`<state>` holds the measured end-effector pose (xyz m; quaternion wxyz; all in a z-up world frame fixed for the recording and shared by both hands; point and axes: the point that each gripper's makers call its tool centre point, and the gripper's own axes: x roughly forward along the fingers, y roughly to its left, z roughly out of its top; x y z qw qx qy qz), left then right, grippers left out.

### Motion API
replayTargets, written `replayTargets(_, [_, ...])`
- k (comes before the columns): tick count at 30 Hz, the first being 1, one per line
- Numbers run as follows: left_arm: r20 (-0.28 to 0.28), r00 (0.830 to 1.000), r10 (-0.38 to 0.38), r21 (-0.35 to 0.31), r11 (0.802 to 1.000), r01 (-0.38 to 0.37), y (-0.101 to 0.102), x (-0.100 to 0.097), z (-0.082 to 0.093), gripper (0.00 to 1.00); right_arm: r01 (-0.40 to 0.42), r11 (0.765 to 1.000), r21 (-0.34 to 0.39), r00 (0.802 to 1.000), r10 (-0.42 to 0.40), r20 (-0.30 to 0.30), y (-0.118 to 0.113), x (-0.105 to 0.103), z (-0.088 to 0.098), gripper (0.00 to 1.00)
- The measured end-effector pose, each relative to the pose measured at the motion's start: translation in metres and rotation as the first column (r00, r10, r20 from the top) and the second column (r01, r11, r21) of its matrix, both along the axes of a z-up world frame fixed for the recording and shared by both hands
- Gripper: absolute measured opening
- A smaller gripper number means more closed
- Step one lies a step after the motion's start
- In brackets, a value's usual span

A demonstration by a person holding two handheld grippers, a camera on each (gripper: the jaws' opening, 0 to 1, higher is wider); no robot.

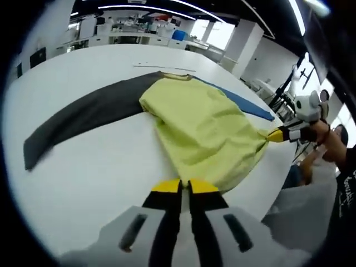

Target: Fold the garment on the visible template until the final outline fits inside the template.

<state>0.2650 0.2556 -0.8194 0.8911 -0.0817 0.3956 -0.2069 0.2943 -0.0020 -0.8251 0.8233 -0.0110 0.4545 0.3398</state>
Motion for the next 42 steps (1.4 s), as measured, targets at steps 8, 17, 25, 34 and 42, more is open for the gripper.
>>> replayTargets(8, [0.038, 0.998, -0.043, 0.056, 0.998, 0.041, 0.000, -0.003, -0.001, 0.07, -0.034, 0.999, -0.008, 0.999, 0.034, 0.028, 0.000, -0.002, 0.002, 0.01])
replayTargets(17, [0.088, 0.987, -0.133, 0.080, 0.989, 0.126, 0.002, -0.010, 0.006, 0.28, -0.080, 0.997, 0.016, 0.993, 0.078, 0.090, -0.016, 0.008, 0.028, 0.14])
replayTargets(25, [0.070, 0.978, -0.194, 0.105, 0.977, 0.187, 0.005, -0.012, -0.001, 0.24, -0.128, 0.991, -0.038, 0.976, 0.133, 0.173, -0.022, 0.035, 0.033, 0.13])
replayTargets(34, [0.084, 0.972, -0.219, 0.122, 0.970, 0.208, 0.001, -0.006, -0.005, 0.18, -0.283, 0.947, -0.150, 0.931, 0.309, 0.196, -0.014, 0.056, 0.009, 0.11])
replayTargets(42, [0.101, 0.969, -0.223, 0.111, 0.971, 0.212, -0.001, -0.004, -0.009, 0.16, -0.405, 0.899, -0.165, 0.886, 0.431, 0.173, 0.000, 0.052, -0.007, 0.11])
